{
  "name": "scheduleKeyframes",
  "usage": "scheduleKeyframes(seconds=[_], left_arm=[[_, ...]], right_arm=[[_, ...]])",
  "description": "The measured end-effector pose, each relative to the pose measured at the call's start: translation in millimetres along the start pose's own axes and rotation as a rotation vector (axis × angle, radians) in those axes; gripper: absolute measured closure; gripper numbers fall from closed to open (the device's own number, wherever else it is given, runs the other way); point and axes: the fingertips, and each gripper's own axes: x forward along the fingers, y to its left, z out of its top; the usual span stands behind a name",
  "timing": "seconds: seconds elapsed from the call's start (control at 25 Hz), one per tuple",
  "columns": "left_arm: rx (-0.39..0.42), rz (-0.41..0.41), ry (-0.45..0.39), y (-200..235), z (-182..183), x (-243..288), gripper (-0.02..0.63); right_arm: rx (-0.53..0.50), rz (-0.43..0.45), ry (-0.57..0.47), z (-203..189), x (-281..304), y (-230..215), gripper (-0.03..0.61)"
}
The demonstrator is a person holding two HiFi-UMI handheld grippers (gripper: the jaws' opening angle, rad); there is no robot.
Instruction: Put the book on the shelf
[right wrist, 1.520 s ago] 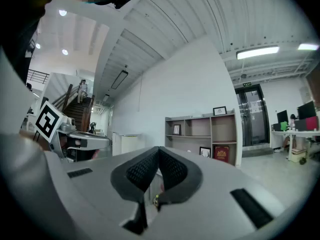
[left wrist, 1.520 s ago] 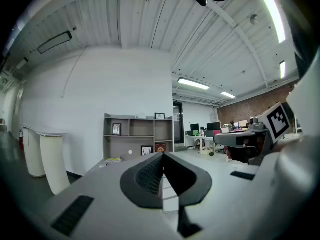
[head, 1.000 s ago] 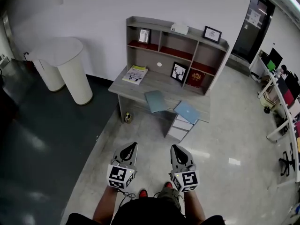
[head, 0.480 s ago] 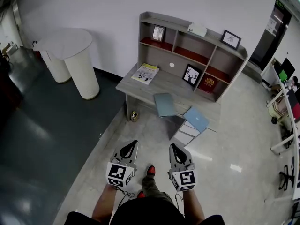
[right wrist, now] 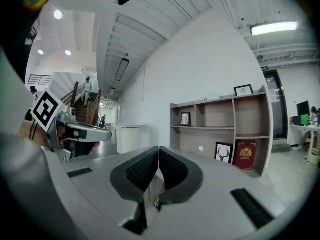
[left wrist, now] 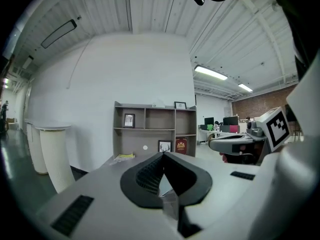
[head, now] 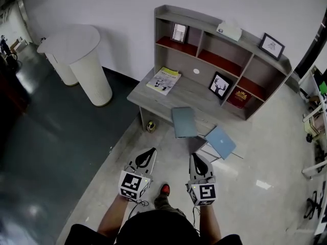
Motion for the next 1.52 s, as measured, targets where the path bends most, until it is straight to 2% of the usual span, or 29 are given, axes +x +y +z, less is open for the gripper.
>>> scheduleKeyframes(seconds=[0.28,0.72,1.04,1.32,1.52], left_arm=[[-0.016,0.016,0.052,14.6,-10.0,66.0,0.607],[-0.019,-0.031,0.135,40.9,-36.7,119.9,0.607],[-0.008,-0.116,0.221,79.6,-93.3,155.6,0.607],[-0.003,-0.172,0.274,97.8,-152.3,179.2,0.607],[0.002,-0.199,0.311,103.5,-194.9,186.9,0.607]], right_arm=[[0.047,0.013,0.024,-12.6,55.3,-42.1,0.551],[0.030,-0.001,0.113,-55.7,102.6,-57.8,0.549],[-0.018,-0.089,0.214,-109.2,148.6,-52.9,0.550],[-0.023,-0.151,0.251,-170.1,183.0,-53.3,0.550],[-0.055,-0.159,0.304,-215.6,192.6,-49.4,0.549]])
